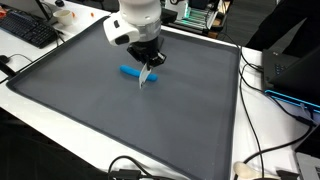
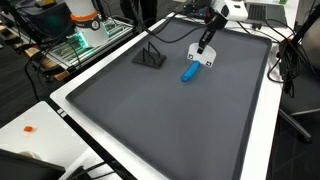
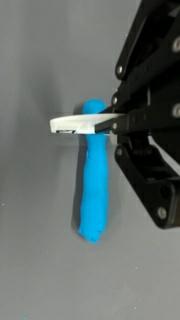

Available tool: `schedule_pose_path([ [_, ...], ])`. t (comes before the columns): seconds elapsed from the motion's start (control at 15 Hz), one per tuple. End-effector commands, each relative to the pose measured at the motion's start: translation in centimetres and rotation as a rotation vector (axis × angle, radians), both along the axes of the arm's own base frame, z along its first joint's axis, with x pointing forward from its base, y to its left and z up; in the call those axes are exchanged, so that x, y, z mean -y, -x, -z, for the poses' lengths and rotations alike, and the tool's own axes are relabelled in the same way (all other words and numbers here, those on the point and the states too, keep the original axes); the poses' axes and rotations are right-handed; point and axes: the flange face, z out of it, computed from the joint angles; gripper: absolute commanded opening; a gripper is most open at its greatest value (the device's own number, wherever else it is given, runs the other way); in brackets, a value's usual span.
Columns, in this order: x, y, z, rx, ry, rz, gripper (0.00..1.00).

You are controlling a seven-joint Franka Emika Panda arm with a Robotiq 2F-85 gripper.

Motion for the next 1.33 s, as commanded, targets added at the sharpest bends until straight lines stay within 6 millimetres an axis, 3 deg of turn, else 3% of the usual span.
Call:
schedule_pose_path([
  [0.0, 0.6, 0.1, 1.8, -0.017, -0.032, -0.005, 0.01],
  [0.73, 1.6, 0.1, 3.7, -0.035, -0.059, 0.005, 0.01],
  [1.27, 3.7, 0.7, 3.1, -0.022, -0.152, 0.168, 0.01],
])
